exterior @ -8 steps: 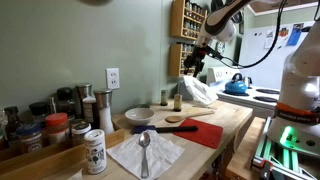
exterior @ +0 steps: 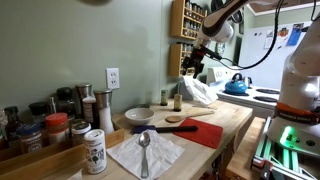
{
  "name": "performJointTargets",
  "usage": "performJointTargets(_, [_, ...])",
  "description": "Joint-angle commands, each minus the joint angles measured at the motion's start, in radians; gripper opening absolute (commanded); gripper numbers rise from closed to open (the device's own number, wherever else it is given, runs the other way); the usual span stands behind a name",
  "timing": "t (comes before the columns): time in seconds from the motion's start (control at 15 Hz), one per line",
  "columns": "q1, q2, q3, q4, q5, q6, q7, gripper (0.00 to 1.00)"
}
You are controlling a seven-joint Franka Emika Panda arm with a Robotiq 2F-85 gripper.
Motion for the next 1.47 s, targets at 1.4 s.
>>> performJointTargets(1.4, [-0.087, 0.558, 0.0, 0.325, 0.608, -0.162, 0.488, 1.0])
